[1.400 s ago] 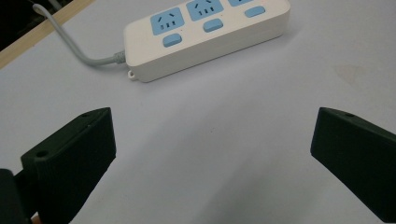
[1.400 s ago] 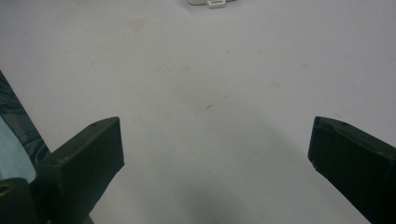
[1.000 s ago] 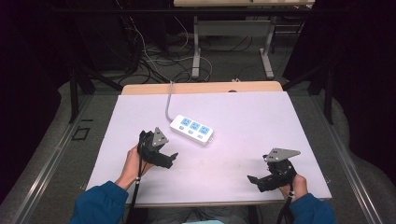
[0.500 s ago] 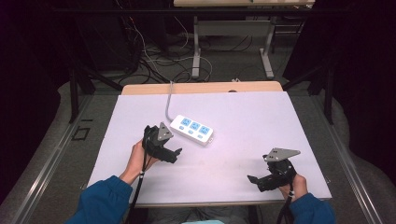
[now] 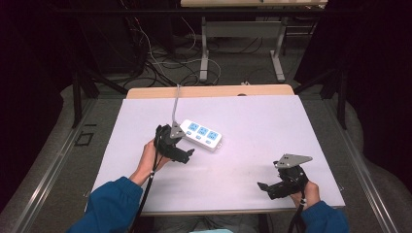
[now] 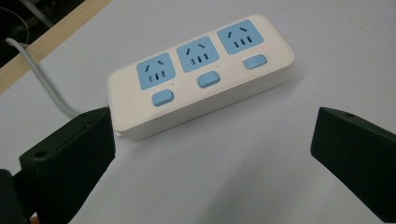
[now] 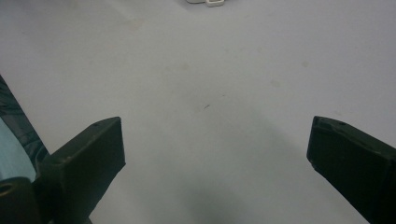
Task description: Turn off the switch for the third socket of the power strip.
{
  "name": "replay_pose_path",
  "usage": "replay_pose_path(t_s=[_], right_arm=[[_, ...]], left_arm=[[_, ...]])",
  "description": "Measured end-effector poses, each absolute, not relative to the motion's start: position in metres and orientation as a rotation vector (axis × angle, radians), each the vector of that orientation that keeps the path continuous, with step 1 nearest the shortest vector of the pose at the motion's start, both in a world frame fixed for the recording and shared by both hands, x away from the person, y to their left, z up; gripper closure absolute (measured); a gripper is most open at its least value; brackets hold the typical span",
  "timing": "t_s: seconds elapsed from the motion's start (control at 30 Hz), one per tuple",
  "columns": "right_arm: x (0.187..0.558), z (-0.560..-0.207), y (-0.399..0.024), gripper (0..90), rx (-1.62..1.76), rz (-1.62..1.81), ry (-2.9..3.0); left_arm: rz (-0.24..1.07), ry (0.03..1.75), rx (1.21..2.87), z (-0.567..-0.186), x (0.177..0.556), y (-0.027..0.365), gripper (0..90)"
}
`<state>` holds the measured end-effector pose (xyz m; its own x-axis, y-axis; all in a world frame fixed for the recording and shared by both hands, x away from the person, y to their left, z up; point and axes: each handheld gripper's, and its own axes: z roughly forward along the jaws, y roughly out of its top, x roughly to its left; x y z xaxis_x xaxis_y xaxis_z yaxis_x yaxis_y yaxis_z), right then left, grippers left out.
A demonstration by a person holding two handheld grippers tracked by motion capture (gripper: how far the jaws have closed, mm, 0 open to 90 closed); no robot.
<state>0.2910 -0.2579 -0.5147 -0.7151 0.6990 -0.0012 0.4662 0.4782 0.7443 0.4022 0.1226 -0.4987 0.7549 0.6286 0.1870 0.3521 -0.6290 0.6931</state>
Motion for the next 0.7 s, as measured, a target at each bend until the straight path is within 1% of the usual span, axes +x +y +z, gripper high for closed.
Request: replay_pose_path(t_s=[0.5, 0.57, 0.7], right_arm=[[0.292, -0.515, -0.258, 3.6, 0.983, 1.078, 2.432], [0.292, -0.514, -0.259, 3.6, 0.988, 1.069, 2.441], [0.292, -0.515, -0.259, 3.6, 0.998, 1.089, 2.43]], left_arm=[[0.511, 0.772, 2.287, -0.501, 0.419, 0.113, 0.1], [0.526, 0.776, 2.274, -0.502, 0.421, 0.112, 0.1], [0.515, 0.785, 2.277, -0.504, 0.425, 0.109, 0.1]])
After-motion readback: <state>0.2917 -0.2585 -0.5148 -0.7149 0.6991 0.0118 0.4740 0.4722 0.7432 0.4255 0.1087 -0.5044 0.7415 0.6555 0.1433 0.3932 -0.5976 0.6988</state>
